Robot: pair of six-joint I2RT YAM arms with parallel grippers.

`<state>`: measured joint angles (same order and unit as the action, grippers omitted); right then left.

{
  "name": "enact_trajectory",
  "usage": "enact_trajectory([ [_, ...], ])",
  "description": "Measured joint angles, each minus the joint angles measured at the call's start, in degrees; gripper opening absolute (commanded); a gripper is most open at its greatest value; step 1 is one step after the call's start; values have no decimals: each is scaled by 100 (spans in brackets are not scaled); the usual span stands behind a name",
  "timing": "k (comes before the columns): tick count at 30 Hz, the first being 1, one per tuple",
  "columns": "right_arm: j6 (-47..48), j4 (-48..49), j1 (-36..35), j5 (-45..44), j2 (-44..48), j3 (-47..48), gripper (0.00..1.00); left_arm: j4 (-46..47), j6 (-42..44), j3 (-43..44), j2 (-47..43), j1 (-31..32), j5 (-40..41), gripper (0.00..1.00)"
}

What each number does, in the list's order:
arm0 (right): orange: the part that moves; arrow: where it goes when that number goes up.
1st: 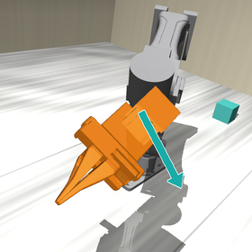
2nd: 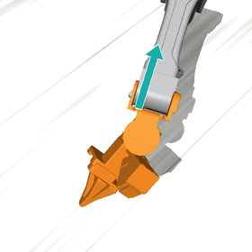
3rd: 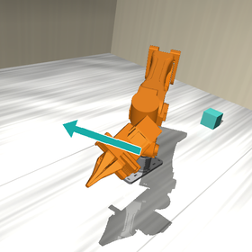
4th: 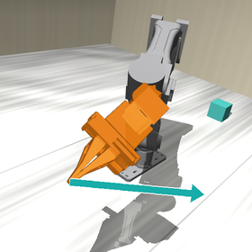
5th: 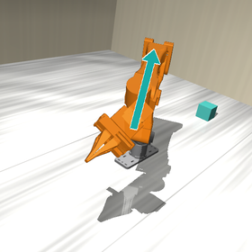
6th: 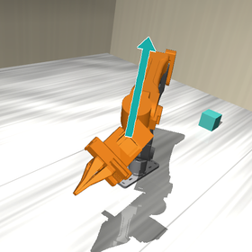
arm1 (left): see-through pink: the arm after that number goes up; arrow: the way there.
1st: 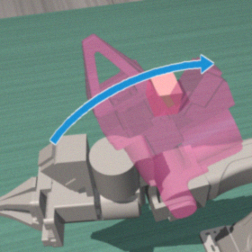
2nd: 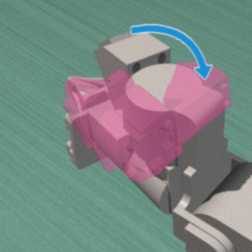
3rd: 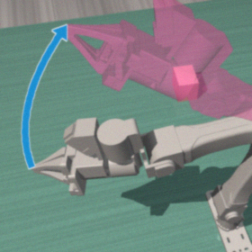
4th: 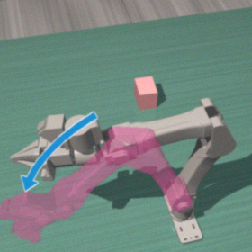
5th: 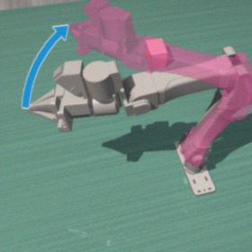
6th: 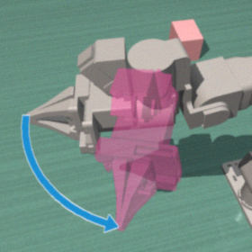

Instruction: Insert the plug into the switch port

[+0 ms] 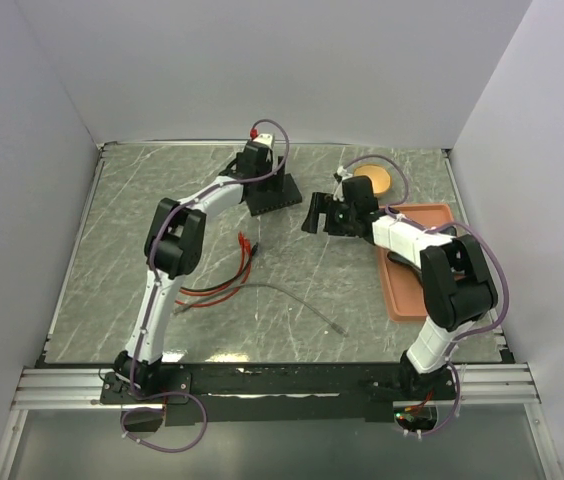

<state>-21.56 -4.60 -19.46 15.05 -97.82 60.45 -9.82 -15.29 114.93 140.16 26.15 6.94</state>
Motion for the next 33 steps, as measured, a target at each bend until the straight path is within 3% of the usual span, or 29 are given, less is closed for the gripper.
enact_trajectory([
  [7,-2,107,0,109,-452,551,99,271,59,-1434,-868,131,52,96],
  [17,-50,-50,28,101,-1867,2352,99,275,-415,-3307,-2437,87,402,96],
  [26,-201,-809,55,354,-3279,4548,99,389,-802,-4334,-3930,26,299,96],
  [33,-400,-1176,61,575,-3469,4599,99,448,-1200,-5515,-4662,24,-4,96],
])
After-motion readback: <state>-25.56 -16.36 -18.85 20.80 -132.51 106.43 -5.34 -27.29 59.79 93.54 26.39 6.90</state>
